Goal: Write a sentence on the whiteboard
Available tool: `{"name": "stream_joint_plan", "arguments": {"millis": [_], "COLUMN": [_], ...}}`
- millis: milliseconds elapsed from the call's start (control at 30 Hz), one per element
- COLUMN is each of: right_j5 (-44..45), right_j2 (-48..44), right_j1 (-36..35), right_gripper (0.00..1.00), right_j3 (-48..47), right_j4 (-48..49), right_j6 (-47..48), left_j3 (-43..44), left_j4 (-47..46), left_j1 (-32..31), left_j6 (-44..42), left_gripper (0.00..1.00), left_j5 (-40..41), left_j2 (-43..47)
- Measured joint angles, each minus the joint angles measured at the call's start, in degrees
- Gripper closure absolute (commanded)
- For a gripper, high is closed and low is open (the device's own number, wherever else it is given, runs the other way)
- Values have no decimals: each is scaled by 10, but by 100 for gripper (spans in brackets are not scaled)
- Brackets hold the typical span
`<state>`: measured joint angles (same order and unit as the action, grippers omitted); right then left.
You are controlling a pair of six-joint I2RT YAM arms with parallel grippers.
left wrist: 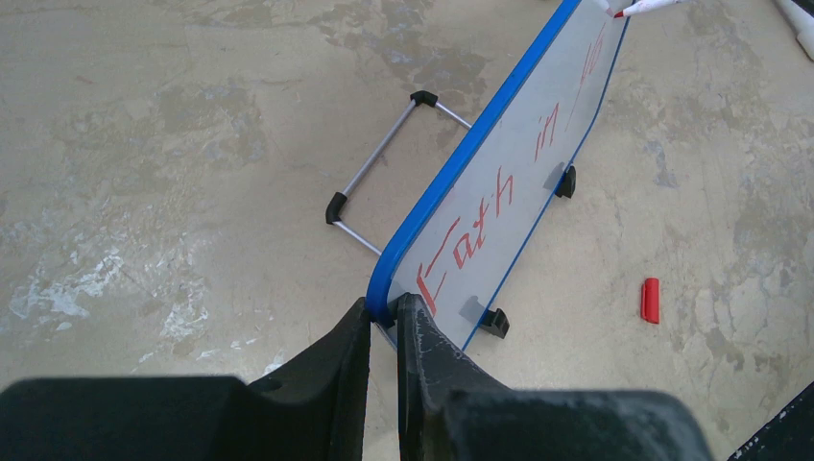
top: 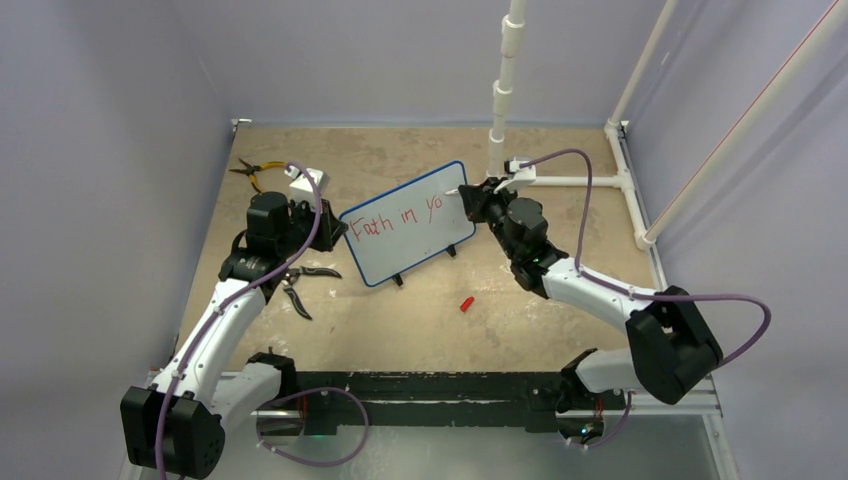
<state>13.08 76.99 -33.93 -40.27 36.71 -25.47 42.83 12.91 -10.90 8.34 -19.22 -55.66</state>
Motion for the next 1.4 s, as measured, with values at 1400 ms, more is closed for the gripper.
{"name": "stream_joint_plan", "arguments": {"millis": [1400], "right_j5": [39], "right_j2": [5], "right_j1": [2], "right_gripper": [100], "right_j3": [-9], "right_j4": [-33], "right_j6": [7], "left_j3": [0], "left_j4": [0], "left_j1": [0], "left_j6": [0], "left_gripper": [100], "left_j5": [0], "left_j2": [0]}}
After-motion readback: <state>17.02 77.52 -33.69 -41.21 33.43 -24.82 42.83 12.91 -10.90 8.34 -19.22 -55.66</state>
